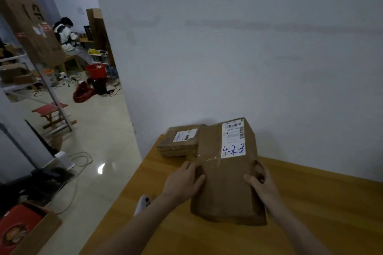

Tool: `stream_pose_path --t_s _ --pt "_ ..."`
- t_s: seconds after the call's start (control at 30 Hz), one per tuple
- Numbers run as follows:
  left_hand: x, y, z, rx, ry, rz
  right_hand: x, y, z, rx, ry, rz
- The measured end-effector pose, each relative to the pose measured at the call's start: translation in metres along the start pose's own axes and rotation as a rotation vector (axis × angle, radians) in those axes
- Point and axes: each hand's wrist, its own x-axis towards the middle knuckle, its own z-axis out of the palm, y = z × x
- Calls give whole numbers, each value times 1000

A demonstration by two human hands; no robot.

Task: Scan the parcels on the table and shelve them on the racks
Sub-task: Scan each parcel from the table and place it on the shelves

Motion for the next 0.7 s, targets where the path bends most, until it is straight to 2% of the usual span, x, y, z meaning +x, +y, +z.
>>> stream_pose_path --t_s 0.13,0.23,0.4,0.6,0.7 --pt "9 82 20 -241 -35 33 -38 9 -96 156 51 -17" --pt "4 150 38 -510 -138 72 -73 18 -165 267 73 -39" --pt "-25 259 62 -818 -292 119 -129 35 -266 333 108 -60" --pt "-57 336 99 -1041 -539 57 -179 66 -354 377 127 24" --pt "-69 360 117 -1100 -661 -27 -190 82 -384 415 115 50"
